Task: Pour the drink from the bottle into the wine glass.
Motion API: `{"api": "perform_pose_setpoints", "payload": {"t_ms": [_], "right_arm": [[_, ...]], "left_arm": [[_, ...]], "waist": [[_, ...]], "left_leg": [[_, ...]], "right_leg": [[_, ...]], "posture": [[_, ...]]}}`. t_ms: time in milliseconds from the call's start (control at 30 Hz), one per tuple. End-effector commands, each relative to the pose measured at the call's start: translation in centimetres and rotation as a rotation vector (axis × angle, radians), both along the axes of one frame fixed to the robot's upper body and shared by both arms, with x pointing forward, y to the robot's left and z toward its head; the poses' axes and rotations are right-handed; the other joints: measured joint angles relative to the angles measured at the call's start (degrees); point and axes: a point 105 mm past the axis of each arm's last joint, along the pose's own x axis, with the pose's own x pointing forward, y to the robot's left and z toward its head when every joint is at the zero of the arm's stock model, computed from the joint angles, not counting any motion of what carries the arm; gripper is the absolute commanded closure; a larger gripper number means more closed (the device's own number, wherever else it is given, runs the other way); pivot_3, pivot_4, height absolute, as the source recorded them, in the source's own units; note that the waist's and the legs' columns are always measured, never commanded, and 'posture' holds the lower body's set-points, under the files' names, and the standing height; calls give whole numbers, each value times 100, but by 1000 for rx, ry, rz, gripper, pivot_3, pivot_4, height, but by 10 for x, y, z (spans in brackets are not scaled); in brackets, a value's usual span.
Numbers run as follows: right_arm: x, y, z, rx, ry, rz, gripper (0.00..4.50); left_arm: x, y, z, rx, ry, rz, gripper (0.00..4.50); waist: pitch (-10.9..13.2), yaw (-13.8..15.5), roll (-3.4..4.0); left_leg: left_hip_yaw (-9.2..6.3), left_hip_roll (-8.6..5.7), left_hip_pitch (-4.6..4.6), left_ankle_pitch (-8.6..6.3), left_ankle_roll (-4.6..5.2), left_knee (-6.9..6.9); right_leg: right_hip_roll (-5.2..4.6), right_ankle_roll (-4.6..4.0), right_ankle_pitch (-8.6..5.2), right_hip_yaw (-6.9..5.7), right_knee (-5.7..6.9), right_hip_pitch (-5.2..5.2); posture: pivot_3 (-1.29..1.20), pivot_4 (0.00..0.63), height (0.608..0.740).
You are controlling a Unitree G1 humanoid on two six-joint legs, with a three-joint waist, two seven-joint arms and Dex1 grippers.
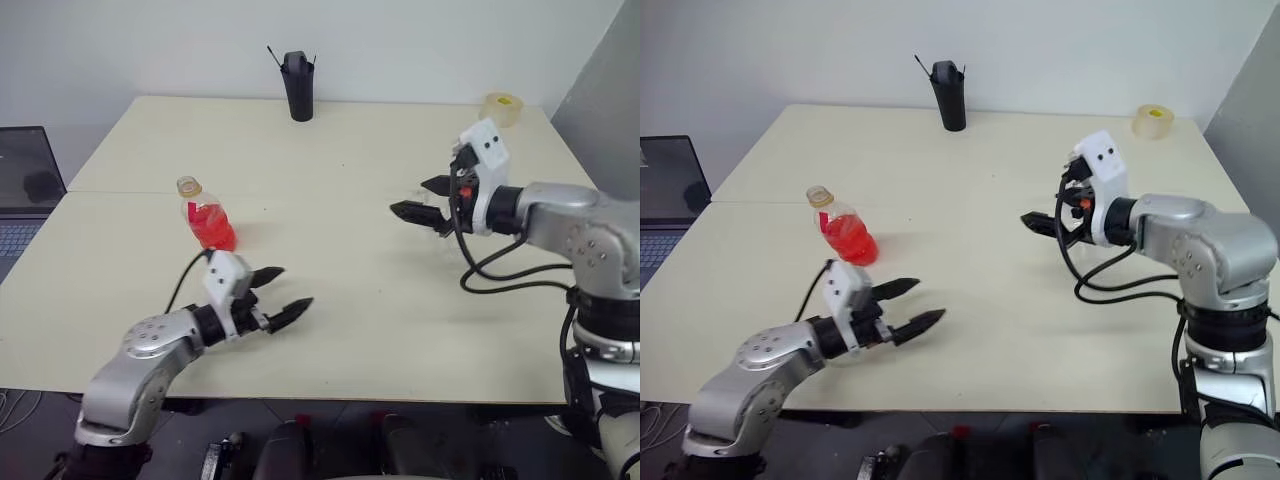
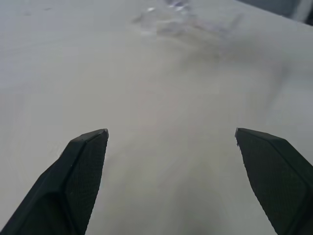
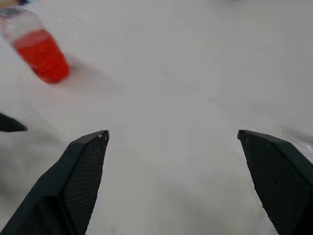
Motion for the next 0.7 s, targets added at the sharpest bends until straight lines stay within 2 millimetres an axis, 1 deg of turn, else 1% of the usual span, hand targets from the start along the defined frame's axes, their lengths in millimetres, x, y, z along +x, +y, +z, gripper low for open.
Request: {"api": "perform_pose_setpoints", "payload": {"t_ms": [33,67,167,233,300,400,533,633,667,700], "right_arm": [[15,-26,-9,-16,78,-185,0],[21,-31,-17,-19,117,-220,0],[32,-40,-33,-25,183,-282,0],[44,-47,-43,-34,207,-331,0],[51,-52,-50,-42,220,-351,0],[59,-53,-60,-50,235,-353,0],[65,-57,-71,-77,266,-362,0],[67,-57,-77,-86,273,-361,564],[69,-57,-77,-88,271,-361,859],[70,-57,-76,-90,269,-360,1249]], "left_arm": [[9,-10,15,26,-132,-10,34],[13,-13,16,41,-156,-14,34],[19,-20,17,59,-185,-28,34],[25,-22,18,59,-196,-21,34],[29,-23,19,60,-205,-14,34],[29,-25,19,56,-206,-16,34],[28,-27,18,56,-208,-15,34],[27,-26,17,58,-208,-9,0],[27,-26,17,59,-207,-8,0],[27,-26,16,59,-207,-6,0]], "waist": [[0,-2,0],[0,-3,0],[0,-8,0],[1,-12,1],[1,-13,1],[1,-15,1],[1,-11,2],[1,-12,2],[1,-12,2],[2,-12,3]], "left_leg": [[5,0,2,0,0,-1],[6,0,1,0,0,-1],[11,0,-1,0,0,-3],[15,0,1,0,0,-3],[13,0,1,0,0,-2],[14,1,0,0,0,-3],[16,2,-1,1,-1,-3],[15,2,0,1,-1,-2],[15,2,-1,1,-1,-2],[16,2,-1,1,-1,-2]], "right_leg": [[4,0,0,5,0,0],[5,0,0,5,0,0],[5,0,0,8,-1,-4],[6,0,0,10,0,-4],[10,0,0,9,3,-4],[11,0,0,9,0,-5],[10,0,0,10,0,-6],[11,0,0,10,1,-6],[11,0,0,9,1,-6],[11,0,0,10,1,-6]], "posture": [[0,150,740],[0,150,740],[0,150,740],[0,150,740],[0,150,740],[0,150,740],[0,150,740],[0,150,740],[0,150,740],[0,150,740]]}}
